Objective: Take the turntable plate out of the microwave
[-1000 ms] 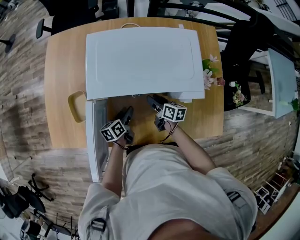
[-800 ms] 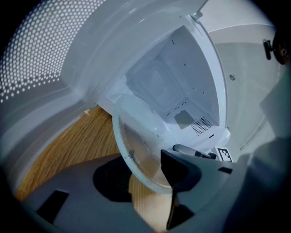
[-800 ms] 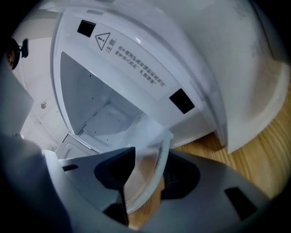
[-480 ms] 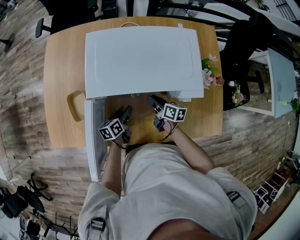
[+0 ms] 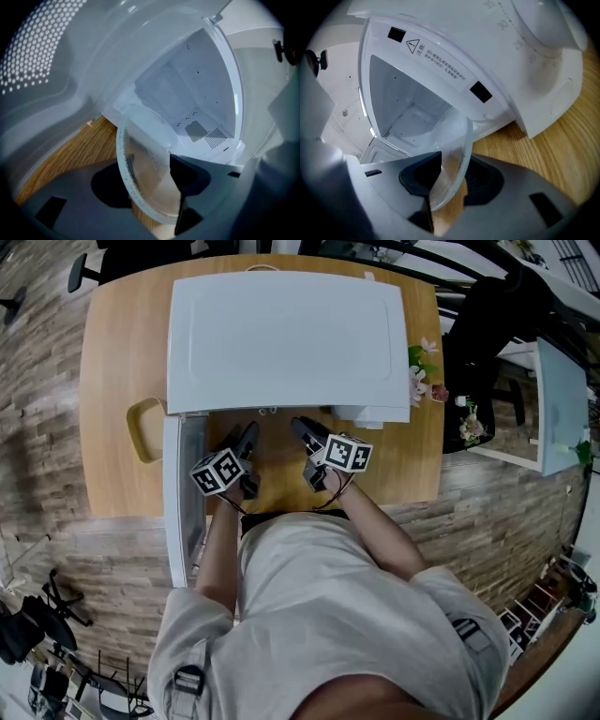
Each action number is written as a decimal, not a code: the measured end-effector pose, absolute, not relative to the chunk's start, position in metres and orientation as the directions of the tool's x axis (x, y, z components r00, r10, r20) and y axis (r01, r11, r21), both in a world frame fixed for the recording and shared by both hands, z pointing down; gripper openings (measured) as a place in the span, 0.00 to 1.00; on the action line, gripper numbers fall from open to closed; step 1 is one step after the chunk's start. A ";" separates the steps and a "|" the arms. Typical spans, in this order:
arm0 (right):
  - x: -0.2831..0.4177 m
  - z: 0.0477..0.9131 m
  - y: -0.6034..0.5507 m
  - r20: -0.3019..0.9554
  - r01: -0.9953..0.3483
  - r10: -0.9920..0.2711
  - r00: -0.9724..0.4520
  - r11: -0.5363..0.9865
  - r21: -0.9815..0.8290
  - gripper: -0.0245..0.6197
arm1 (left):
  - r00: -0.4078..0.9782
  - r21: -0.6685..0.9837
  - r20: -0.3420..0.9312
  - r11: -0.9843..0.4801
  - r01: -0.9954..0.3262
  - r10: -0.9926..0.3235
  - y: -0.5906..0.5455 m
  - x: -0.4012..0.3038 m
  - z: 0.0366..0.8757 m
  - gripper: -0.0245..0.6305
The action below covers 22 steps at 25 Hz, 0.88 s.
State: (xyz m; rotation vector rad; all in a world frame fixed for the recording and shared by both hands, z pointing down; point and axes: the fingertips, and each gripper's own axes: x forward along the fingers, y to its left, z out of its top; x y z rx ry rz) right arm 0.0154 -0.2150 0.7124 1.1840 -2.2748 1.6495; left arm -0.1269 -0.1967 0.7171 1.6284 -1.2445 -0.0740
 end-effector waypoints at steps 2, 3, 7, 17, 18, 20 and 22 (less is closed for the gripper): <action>0.014 0.713 -0.210 0.489 -0.624 -0.521 -0.700 0.112 -0.773 0.26 | 0.441 0.749 0.480 0.092 -0.657 -0.758 -0.203 -0.131 0.716 0.43; 0.013 0.714 -0.207 0.488 -0.620 -0.516 -0.704 0.112 -0.777 0.26 | 0.430 0.754 0.472 0.100 -0.649 -0.769 -0.205 -0.134 0.716 0.42; 0.011 0.717 -0.202 0.502 -0.635 -0.495 -0.709 0.138 -0.760 0.29 | 0.392 0.765 0.460 0.131 -0.631 -0.797 -0.211 -0.142 0.716 0.35; 0.015 0.719 -0.237 0.488 -0.646 -0.535 -0.690 0.150 -0.749 0.40 | 0.377 0.769 0.439 0.124 -0.627 -0.816 -0.218 -0.144 0.712 0.34; 0.015 0.721 -0.237 0.490 -0.648 -0.534 -0.689 0.150 -0.747 0.38 | 0.378 0.769 0.439 0.123 -0.628 -0.815 -0.218 -0.144 0.712 0.34; 0.017 0.723 -0.236 0.491 -0.655 -0.544 -0.680 0.151 -0.740 0.34 | 0.382 0.769 0.441 0.123 -0.627 -0.812 -0.217 -0.143 0.714 0.34; 0.017 0.723 -0.237 0.487 -0.657 -0.554 -0.675 0.151 -0.738 0.32 | 0.384 0.767 0.446 0.124 -0.630 -0.808 -0.216 -0.144 0.715 0.34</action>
